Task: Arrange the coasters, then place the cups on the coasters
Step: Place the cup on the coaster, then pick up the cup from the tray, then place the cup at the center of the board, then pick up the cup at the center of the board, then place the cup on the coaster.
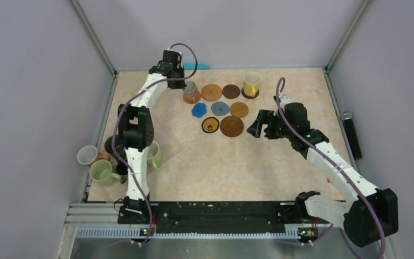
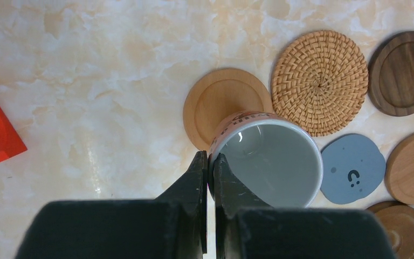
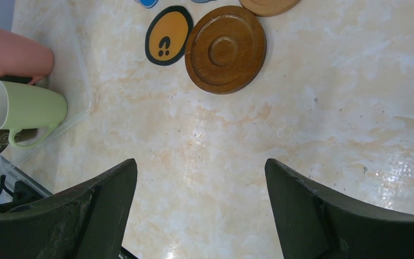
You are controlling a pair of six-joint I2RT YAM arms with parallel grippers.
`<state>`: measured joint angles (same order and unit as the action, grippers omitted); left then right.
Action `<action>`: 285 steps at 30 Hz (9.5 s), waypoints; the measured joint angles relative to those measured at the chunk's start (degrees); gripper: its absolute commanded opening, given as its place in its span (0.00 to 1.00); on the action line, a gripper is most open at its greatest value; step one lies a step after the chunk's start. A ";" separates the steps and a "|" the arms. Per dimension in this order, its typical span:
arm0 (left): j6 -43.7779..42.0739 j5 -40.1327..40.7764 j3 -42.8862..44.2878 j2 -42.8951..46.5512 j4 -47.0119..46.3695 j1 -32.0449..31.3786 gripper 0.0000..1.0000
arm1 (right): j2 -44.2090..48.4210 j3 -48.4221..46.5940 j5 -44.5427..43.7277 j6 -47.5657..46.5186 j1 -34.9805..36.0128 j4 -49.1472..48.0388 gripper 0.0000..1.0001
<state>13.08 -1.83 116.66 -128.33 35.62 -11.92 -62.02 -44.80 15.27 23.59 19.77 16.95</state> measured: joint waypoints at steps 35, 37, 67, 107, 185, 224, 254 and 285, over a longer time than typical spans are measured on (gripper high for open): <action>-1.42 1.07 1.84 -1.84 -0.90 -0.13 0.69 | -0.42 -0.31 -0.66 -1.05 -0.02 0.26 0.87; -1.29 1.44 1.66 -0.37 -0.15 -0.13 0.75 | -0.26 -0.31 -0.63 -0.96 0.00 0.28 0.88; 14.10 30.14 -49.83 53.48 1.64 6.75 0.64 | 2.64 -0.28 1.22 -0.02 -0.02 0.24 0.87; 6.16 18.05 -44.63 39.56 9.44 8.17 0.00 | 5.53 0.24 1.79 0.33 -0.02 0.20 0.87; -1.57 14.99 -44.98 58.88 -1.99 -19.82 0.99 | -2.10 -4.44 -8.52 13.53 18.16 1.51 0.61; -1.20 16.28 -63.34 79.23 3.04 -15.06 0.95 | -26.77 -23.17 -29.83 11.02 30.75 15.06 0.00; -1.29 11.50 -63.56 79.21 2.99 -15.06 0.99 | -64.24 -77.85 -33.55 -1.95 7.63 24.11 0.00; -1.29 9.55 -63.56 79.21 2.99 -15.06 0.99 | -74.58 -88.56 -29.27 -0.39 3.23 25.73 0.00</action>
<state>11.79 7.73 53.10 -49.12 38.61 -26.98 -136.59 -133.36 -14.00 23.20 23.00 42.68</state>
